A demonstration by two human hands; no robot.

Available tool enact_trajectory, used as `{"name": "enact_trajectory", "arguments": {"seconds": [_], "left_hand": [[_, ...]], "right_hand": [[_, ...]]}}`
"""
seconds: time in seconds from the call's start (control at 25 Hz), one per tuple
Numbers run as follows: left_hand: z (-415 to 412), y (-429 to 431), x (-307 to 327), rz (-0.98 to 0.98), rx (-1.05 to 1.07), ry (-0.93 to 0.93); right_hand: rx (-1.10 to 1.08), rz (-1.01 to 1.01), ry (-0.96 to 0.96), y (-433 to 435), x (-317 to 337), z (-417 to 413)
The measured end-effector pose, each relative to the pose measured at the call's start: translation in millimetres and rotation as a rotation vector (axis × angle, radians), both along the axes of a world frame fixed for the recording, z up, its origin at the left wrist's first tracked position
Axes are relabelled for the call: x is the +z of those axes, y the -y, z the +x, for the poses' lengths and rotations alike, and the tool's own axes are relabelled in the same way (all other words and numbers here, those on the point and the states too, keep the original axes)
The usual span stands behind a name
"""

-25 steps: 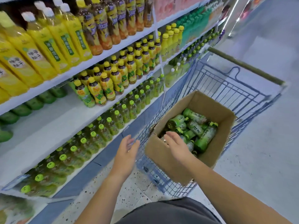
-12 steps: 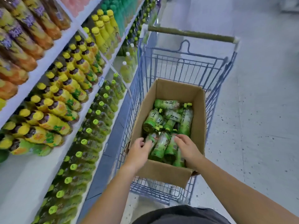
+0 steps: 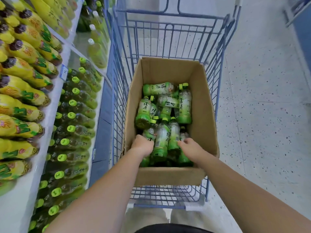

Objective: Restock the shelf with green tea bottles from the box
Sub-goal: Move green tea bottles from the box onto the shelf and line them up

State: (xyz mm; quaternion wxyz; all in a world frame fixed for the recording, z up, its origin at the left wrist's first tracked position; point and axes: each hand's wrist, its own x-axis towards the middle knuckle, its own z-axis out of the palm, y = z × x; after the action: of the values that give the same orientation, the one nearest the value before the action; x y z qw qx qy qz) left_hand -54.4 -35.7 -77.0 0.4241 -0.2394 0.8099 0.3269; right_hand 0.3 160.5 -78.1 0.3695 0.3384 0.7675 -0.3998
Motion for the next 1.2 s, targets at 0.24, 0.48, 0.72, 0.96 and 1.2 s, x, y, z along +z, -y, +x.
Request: {"name": "enact_trajectory", "arguments": {"seconds": [0.24, 0.48, 0.72, 0.96, 1.2], "left_hand": [[-22, -12, -56, -0.158, -0.194, 0.097], [-10, -13, -100, -0.249, -0.32, 0.14], [-16, -9, -114, -0.238, -0.298, 0.114], [-25, -9, -93, -0.268, -0.347, 0.112], [-25, -9, -70, -0.166, -0.344, 0.031]], "right_hand": [[0.123, 0.05, -0.046, 15, -53, -37], [0.176, 0.137, -0.023, 24, -98, -75], [0.056, 0.075, 0.02, 29, -111, -98], [-0.163, 0.06, -0.145, 27, -107, -85], [-0.324, -0.409, -0.239, 11, -98, -74]]}}
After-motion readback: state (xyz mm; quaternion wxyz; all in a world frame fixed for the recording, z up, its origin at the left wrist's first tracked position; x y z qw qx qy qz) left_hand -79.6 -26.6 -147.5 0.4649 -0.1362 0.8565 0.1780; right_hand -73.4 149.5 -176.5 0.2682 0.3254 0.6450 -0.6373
